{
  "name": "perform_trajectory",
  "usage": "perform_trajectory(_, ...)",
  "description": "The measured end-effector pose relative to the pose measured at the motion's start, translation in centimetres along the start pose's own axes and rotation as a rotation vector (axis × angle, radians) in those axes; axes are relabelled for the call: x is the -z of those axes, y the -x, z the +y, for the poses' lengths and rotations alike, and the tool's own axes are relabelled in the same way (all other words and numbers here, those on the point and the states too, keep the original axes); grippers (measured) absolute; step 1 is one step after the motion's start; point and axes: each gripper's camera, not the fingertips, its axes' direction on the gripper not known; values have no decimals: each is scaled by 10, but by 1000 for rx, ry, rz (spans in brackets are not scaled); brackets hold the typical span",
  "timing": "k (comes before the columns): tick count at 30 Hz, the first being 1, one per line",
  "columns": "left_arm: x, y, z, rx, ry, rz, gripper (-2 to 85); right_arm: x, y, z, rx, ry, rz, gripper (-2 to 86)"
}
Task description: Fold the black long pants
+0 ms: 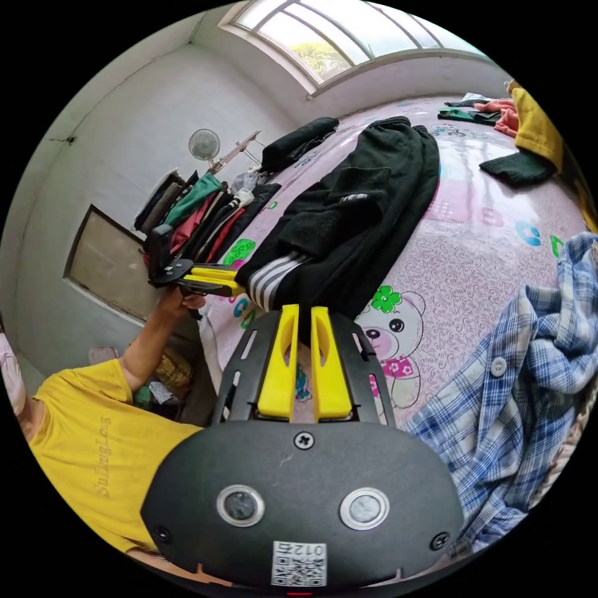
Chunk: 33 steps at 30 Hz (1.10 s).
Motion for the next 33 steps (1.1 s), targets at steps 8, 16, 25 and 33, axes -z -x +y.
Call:
perform_trajectory(8, 8, -77, 81, 10, 34, 162, 22, 9, 43, 101, -3, 111, -127, 18)
perform_trajectory(16, 37, -71, 118, 179, -93, 207, 5, 36, 49, 162, -78, -10, -92, 12)
perform_trajectory(25, 63, -62, 3, -3, 3, 69, 4, 23, 83, 84, 217, 34, 178, 9)
perform_trajectory(33, 58, -36, -76, -13, 125, 116, 7, -23, 62, -10, 275, 107, 212, 9)
